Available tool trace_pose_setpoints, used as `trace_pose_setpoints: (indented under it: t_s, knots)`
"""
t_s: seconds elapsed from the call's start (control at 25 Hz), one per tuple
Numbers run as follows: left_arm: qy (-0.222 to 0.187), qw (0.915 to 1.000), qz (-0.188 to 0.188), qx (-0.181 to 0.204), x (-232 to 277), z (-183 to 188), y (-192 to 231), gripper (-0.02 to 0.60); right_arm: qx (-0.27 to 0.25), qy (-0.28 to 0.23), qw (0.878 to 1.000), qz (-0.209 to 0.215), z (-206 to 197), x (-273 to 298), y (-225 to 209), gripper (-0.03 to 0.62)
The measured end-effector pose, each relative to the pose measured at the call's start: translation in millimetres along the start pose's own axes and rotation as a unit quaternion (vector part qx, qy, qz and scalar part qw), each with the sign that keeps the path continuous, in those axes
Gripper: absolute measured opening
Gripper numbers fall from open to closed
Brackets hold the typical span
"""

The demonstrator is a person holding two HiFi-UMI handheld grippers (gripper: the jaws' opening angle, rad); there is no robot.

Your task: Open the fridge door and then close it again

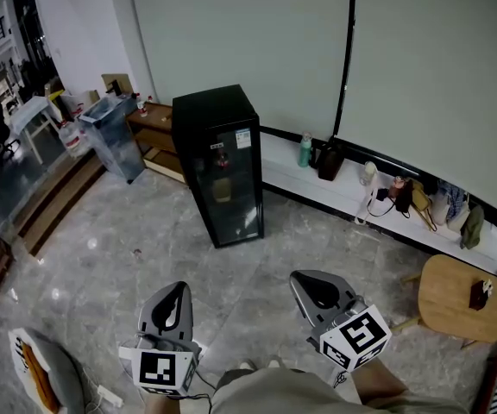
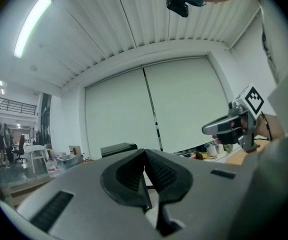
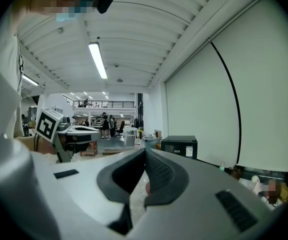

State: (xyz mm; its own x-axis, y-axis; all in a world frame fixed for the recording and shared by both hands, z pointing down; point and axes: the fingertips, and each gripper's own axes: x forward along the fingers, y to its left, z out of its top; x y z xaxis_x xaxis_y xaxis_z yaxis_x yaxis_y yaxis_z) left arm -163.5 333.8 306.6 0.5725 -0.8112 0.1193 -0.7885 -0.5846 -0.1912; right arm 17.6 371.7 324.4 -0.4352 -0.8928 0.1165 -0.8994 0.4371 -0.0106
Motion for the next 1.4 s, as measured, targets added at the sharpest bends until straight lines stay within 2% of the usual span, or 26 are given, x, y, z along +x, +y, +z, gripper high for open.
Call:
trace_pose_setpoints:
  t_s: [0.36,0.72,1.04,1.4]
  knots:
    - [0.006,0.9998,-0.003,0.016,4,-6,-30,0.008,0.004,-0.015,1.000,-0.001,-8,-15,-22,-0.003]
    - [-0.001,0.9997,0.011,0.023,18,0,-26,0.008,0.001,-0.022,1.000,0.010,-7,-3,-34,-0.003]
    - [-0.010,0.9995,0.020,0.021,41,-9,-3,0.008,-0.005,-0.021,1.000,0.016,-14,32,-44,-0.003]
    - [0.005,0.9997,0.025,0.006,74,-33,43,0.008,-0.008,-0.011,1.000,0.022,-18,94,-50,-0.003]
